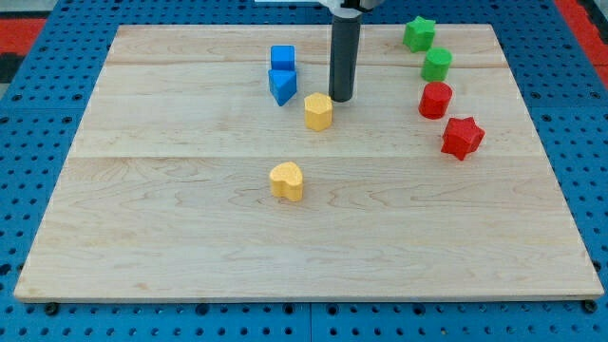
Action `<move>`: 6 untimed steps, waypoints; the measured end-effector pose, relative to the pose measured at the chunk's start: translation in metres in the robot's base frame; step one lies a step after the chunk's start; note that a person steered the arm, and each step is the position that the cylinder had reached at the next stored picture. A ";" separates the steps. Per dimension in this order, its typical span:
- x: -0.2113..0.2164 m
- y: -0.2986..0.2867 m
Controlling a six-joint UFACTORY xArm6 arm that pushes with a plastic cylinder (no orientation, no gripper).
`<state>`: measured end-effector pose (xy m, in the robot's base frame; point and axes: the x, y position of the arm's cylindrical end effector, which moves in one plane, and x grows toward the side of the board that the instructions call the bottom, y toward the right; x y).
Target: Slide the yellow hexagon to the center
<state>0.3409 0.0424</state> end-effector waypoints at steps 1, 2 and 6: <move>0.000 -0.002; 0.000 -0.002; 0.027 -0.041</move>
